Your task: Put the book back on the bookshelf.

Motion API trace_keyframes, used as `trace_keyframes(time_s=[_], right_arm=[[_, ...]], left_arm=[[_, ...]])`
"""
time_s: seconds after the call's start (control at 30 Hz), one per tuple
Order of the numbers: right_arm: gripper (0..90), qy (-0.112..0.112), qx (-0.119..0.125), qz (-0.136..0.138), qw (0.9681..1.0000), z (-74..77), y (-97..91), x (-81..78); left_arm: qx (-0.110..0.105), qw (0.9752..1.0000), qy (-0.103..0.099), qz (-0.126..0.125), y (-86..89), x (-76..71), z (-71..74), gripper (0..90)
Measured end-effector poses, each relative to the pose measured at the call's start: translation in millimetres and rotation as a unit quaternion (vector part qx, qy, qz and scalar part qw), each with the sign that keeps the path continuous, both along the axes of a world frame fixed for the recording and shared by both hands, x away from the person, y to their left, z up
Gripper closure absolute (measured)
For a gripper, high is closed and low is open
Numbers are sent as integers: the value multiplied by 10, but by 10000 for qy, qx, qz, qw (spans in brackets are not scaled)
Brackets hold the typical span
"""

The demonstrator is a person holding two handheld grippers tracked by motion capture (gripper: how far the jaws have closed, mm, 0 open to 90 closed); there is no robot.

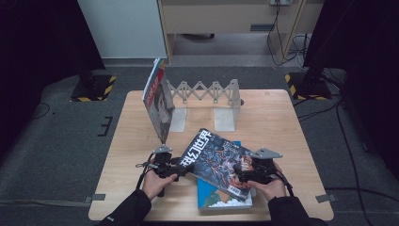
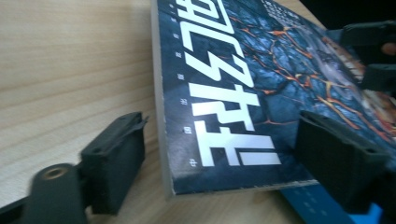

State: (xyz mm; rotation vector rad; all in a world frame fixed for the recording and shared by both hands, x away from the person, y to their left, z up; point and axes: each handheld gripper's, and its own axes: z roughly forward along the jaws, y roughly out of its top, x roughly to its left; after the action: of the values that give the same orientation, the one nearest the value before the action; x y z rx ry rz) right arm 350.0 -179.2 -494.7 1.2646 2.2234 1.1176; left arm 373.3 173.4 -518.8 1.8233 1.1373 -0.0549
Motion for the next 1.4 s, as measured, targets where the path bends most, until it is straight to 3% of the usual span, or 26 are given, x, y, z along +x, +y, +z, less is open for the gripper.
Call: trace_keyframes(time_s=[0.07,0.43,0.6,0.63,0.7,0.83,1.17,1.4], right_arm=[[71,6,-18,-7,10000,-17,3,2],[63,97,190,-102,9997,-61,-7,11],[59,152,266,-107,9995,-76,-18,21],[59,154,283,-100,9994,-83,-28,26],[59,195,354,-122,9991,-91,-36,28],[60,201,360,-125,9991,-92,-41,28],[62,204,390,-114,9990,-100,-45,30],[62,212,395,-108,9989,-100,-47,32]], left_arm=[[-85,9999,66,-60,-11,-8,5,248],[-142,9998,165,-36,9,-7,22,310],[-485,9987,136,88,84,-31,120,413],[-485,9987,136,88,84,-31,120,421],[-681,9976,41,65,88,-44,187,420],[-734,9973,41,60,80,-40,216,419],[-696,9971,313,-31,-14,116,221,414],[-769,9952,604,78,19,160,223,543]])
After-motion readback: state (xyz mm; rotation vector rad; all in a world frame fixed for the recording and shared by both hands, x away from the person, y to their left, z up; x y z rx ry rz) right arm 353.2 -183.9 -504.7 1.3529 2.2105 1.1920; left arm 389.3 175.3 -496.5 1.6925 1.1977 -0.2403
